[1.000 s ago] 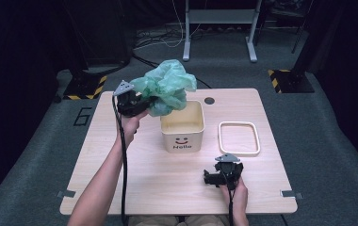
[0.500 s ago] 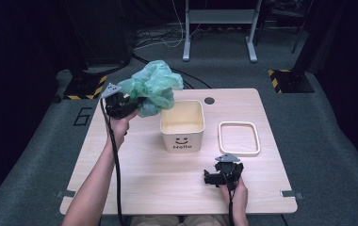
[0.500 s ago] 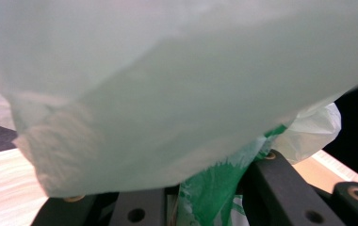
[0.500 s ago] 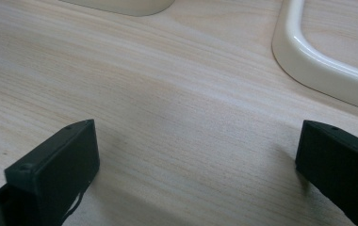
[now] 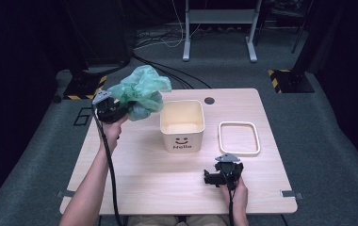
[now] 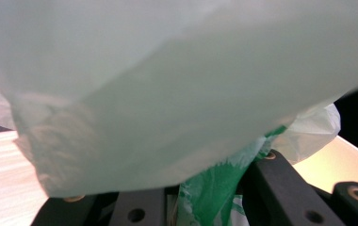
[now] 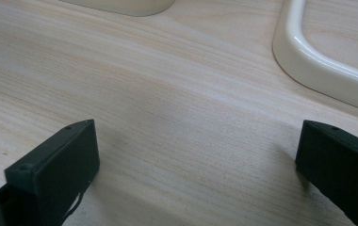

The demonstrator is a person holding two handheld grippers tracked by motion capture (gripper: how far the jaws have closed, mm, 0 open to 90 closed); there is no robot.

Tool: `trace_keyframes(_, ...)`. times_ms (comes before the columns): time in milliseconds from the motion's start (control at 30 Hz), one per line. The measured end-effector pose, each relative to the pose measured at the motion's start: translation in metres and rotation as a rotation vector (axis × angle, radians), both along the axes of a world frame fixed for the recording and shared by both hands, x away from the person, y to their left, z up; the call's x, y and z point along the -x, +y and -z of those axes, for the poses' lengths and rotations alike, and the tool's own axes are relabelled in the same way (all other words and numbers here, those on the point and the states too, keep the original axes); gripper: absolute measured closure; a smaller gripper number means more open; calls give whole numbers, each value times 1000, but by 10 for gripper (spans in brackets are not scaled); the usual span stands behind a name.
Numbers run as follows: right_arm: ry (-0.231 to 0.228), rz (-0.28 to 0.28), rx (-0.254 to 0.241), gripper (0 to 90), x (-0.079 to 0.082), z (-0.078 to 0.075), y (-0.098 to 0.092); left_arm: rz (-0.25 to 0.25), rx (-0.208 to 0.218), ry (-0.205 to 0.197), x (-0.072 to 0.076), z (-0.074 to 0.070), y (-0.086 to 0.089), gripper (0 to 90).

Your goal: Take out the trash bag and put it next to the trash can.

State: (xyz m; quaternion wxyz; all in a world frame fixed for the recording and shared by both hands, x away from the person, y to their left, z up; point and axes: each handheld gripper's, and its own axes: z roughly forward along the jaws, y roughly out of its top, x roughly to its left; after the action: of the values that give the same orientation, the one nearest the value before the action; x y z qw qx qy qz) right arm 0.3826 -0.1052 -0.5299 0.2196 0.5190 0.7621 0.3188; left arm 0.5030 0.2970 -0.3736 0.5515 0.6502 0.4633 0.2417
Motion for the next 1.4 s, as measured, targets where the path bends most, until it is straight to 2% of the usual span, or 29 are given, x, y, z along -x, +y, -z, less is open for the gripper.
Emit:
trace_keyframes(100,0,-1,0,0,0,0,0,-12,-22,13,-1,4,2,759)
trace_keyframes(500,-2,-6,-1,0,-1,0,0,-61,-38,31,-7,23,7,759)
trace_keyframes(633,-2,-6,-1,0,-1,0,0,-74,-77,31,-7,29,9,758)
trace_keyframes(733,-2,-6,-1,0,-1,0,0,-92,-58,28,-7,32,13,759)
trace_keyframes(800,0,-5,-2,0,-1,0,0,-103,-63,22,-8,34,14,759)
trace_keyframes(933,-3,-6,-3,0,-1,0,0,-113,-80,31,-12,38,14,759)
trace_keyframes(1067,-3,-6,-2,0,-1,0,0,-144,-88,38,-17,44,13,758)
trace_keyframes(1167,-4,-7,-1,0,-1,0,0,-175,-126,46,-23,51,11,758)
trace_keyframes(1400,-1,-5,-2,0,-1,0,0,-208,-141,78,-32,67,9,758)
